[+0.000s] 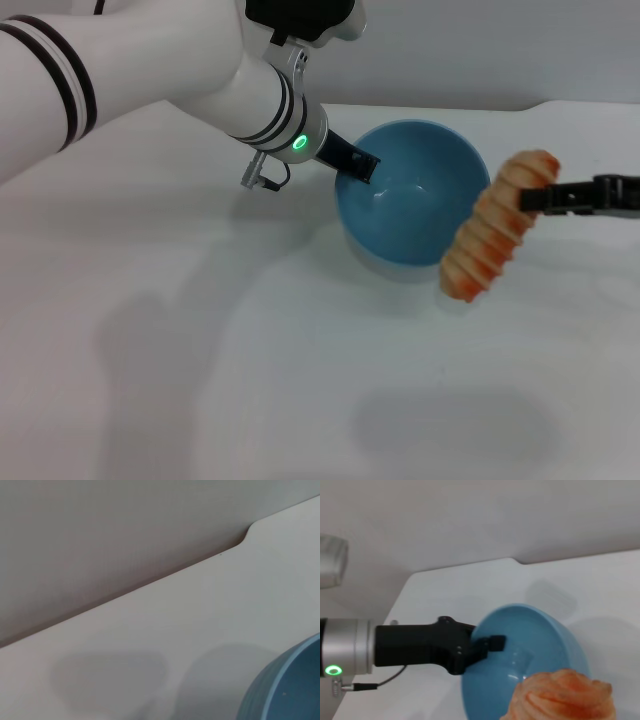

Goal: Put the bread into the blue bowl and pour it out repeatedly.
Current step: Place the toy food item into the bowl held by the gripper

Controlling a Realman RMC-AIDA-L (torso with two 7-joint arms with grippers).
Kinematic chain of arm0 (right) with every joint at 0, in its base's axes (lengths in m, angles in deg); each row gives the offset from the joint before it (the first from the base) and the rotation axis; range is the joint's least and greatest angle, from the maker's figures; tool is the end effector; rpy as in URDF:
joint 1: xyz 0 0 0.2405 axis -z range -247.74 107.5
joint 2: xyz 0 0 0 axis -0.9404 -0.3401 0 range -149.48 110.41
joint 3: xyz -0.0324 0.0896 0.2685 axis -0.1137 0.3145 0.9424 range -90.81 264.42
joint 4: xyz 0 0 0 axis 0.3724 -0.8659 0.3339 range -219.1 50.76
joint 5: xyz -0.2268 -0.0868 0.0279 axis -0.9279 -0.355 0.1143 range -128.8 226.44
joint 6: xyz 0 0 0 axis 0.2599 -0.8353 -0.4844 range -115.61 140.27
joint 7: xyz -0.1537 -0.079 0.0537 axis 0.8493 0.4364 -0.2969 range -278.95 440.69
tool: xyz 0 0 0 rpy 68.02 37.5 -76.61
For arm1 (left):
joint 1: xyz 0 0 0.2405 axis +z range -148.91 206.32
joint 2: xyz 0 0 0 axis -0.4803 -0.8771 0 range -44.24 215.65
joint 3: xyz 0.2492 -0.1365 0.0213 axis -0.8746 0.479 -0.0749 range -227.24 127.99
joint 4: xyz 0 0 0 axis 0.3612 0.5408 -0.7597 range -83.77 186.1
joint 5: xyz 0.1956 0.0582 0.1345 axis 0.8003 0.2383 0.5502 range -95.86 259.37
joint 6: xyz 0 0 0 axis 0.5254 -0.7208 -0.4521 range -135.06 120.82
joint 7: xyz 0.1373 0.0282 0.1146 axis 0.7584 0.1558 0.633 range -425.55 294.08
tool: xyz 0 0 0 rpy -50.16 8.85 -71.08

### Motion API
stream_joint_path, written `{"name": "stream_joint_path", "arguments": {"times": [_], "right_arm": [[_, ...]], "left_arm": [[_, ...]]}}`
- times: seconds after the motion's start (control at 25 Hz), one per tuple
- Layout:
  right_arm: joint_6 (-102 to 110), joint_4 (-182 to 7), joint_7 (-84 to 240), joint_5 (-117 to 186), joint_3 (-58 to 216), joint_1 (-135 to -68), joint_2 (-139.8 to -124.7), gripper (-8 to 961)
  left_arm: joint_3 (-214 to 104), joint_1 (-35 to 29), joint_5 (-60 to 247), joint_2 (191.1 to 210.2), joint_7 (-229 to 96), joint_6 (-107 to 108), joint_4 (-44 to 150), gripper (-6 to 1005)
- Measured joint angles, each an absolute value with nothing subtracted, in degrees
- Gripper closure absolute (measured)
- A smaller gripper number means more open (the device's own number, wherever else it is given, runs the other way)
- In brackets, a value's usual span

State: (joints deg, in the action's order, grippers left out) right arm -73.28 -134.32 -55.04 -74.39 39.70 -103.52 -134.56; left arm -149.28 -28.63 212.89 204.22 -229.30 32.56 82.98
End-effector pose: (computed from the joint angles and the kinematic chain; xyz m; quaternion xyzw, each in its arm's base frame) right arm 0.2805 0.4265 0.0009 -0.8216 0.5392 0.1491 0.1097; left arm -0.1788 0.5033 -0.1660 -0.8760 -0.3917 0.0587 0.2752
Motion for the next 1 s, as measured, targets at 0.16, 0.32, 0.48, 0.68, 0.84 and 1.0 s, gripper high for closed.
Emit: {"name": "stream_joint_path", "arguments": {"times": [0.16,0.32,0.48,0.68,0.84,1.0], "right_arm": [[-74.7,-135.4,-54.5,-75.0,43.0,-102.2,-134.64,399],[-73.9,-136.0,-50.6,-71.1,45.8,-101.4,-135.79,400],[-73.6,-136.1,-48.9,-68.0,45.6,-102.1,-136.26,400],[-68.9,-132.9,-46.0,-69.9,44.0,-105.0,-136.79,401],[-63.1,-131.4,-43.9,-74.4,38.3,-106.5,-137.64,400],[-61.4,-131.0,-43.3,-75.4,32.4,-107.4,-137.89,399]], "left_arm": [[-149.5,-28.7,212.9,204.32,-229.3,32.4,83.0,999],[-149.5,-28.8,212.9,204.46,-229.3,32.5,83.1,1000],[-149.5,-28.7,212.8,204.54,-229.5,32.7,83.1,1000],[-149.7,-28.5,211.4,204.62,-229.4,33.0,83.1,1000],[-150.4,-28.3,210.2,204.62,-229.4,32.9,83.1,1000],[-150.4,-28.3,210.0,204.62,-229.3,32.7,83.1,1000]]}}
